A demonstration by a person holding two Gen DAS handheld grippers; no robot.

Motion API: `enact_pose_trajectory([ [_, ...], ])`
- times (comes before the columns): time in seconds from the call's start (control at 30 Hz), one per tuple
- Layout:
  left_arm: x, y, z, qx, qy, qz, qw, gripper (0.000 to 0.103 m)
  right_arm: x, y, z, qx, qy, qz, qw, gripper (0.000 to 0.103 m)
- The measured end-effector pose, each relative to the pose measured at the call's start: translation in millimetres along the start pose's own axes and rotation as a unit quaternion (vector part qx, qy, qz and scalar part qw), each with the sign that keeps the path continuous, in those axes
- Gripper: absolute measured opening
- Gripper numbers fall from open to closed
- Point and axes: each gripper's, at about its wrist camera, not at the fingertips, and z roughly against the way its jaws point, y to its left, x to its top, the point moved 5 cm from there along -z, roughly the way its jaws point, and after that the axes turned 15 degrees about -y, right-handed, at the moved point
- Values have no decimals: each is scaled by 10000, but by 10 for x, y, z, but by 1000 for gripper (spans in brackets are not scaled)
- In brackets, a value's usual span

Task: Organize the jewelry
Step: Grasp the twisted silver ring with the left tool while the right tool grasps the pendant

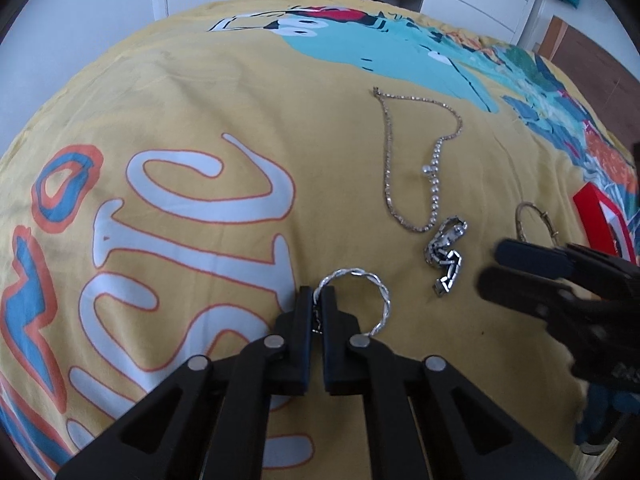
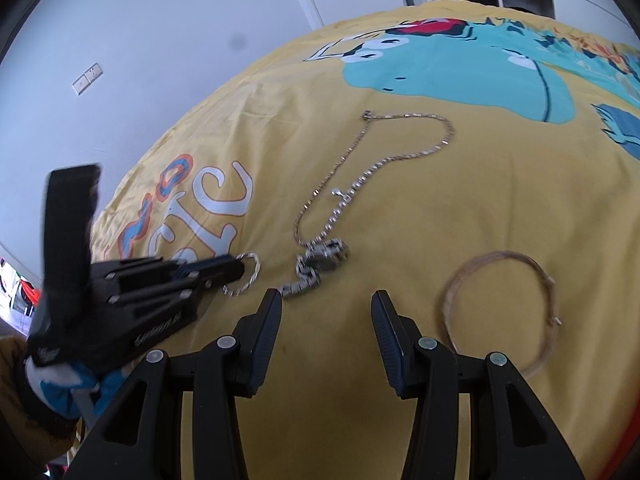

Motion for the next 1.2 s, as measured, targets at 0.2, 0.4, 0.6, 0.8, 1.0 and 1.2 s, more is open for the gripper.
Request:
enact_pose_trajectory([
  [0.2, -4, 27, 15, -114, -81, 155, 9998, 4, 58, 68, -271, 5, 28, 12, 10000, 47],
  [0.4, -15, 34, 19, -132, -123, 149, 9997, 4, 40, 74, -387, -251, 70, 90, 9996, 32],
  [0.6, -4, 1, 52, -100, -113, 117, 9998, 3, 30, 76, -375, -330, 103, 221, 9992, 30],
  [0.8, 13, -26, 183, -60, -113, 138, 9998, 3, 4, 126, -156, -207, 29, 186, 9996, 30],
  [1.0, 82, -86, 444, -1, -195, 100, 9998, 3, 91, 202, 248, -157, -238, 93, 9996, 30],
  [1.2, 251, -352, 804, -101, -402, -59, 9991, 3, 214, 171, 774, -238, -577, 10, 9980, 30],
])
